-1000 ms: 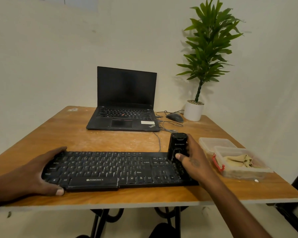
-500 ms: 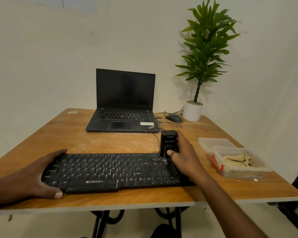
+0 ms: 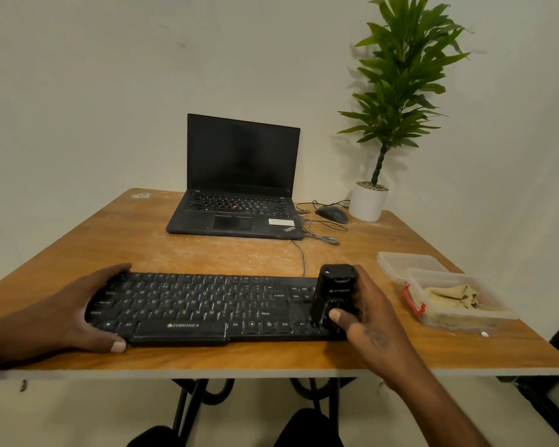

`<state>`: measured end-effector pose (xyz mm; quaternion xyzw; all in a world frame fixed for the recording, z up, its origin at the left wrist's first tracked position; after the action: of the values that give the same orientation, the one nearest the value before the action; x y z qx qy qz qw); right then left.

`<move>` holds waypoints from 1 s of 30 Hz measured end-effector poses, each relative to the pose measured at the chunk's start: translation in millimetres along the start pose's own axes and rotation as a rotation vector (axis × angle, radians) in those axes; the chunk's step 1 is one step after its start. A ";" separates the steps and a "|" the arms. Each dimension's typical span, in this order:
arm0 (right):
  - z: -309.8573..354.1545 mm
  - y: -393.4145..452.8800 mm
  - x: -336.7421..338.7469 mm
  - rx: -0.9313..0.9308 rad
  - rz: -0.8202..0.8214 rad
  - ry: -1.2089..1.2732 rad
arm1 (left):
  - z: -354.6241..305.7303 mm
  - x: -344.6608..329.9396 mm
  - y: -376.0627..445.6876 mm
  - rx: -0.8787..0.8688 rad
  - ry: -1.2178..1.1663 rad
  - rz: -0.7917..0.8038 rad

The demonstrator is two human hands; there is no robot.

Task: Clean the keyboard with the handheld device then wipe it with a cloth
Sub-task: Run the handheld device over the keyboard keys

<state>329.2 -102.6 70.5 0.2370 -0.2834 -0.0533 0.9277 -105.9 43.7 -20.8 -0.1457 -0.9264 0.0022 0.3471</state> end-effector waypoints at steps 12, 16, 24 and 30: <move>-30.1 74.3 -0.1 -0.046 -0.047 -0.091 | -3.4 -0.8 1.6 -0.028 -0.047 0.049; -30.1 43.8 24.3 -0.098 -0.068 -0.045 | -3.2 -0.7 3.6 -0.035 -0.036 0.030; -15.4 -13.0 43.7 -0.057 -0.045 -0.047 | 9.8 1.6 12.8 -0.014 -0.039 -0.009; -29.1 38.2 27.2 -0.024 -0.028 -0.146 | 13.0 1.8 12.3 0.016 -0.055 0.016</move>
<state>366.6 -63.4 81.0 0.2255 -0.3462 -0.0870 0.9065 -112.2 57.3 -30.8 -0.1503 -0.9344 0.0163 0.3225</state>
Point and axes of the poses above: each hand's wrist, its own y-axis towards the middle knuckle, its own x-axis out of the back of the hand, z = x × y, the point moved 8 cm from there along y, towards the middle knuckle, and after that the axes turned 13 degrees about x, right-handed, at the moved point
